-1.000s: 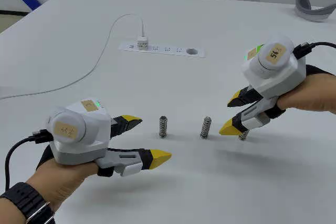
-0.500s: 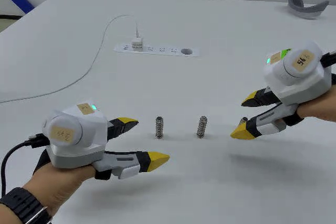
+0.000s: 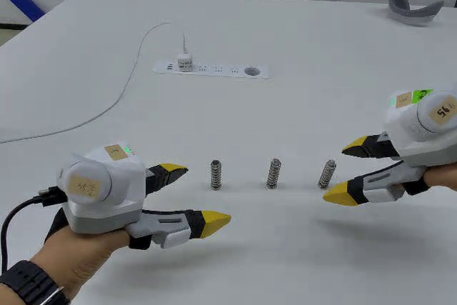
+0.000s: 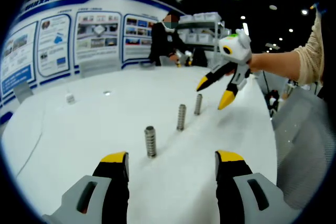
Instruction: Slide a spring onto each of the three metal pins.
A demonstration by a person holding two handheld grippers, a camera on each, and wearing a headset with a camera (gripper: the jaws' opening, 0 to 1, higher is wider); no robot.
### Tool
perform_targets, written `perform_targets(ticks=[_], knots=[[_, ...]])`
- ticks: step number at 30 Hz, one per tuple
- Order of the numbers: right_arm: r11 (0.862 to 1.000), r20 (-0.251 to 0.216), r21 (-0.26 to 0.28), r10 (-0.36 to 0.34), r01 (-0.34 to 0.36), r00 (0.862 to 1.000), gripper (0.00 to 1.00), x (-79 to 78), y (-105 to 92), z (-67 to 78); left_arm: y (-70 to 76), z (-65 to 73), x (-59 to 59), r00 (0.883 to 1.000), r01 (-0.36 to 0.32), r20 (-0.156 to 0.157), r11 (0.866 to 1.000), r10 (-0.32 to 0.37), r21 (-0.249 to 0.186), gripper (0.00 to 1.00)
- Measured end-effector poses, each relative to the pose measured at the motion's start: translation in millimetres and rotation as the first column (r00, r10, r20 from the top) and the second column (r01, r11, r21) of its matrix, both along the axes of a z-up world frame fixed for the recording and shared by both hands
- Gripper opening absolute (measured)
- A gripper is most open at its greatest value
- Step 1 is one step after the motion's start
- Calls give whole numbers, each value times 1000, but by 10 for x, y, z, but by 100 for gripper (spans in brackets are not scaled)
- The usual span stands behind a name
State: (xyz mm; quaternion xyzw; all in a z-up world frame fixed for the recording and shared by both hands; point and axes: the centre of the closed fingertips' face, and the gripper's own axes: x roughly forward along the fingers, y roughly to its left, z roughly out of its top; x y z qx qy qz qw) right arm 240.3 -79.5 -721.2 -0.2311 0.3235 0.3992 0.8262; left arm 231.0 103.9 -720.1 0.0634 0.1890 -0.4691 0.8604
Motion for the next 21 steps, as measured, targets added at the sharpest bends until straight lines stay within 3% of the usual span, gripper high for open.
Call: perform_targets(ticks=[12,21], knots=[[994,54,92,-69,64,996,61,-130,-76,-10,1,-12,-34,1000,-6,-5,1000,6,-5,68],[989,74,116,-96,87,993,61,-144,-90,-36,3,-32,-51,1000,-8,-9,1000,8,-7,68]])
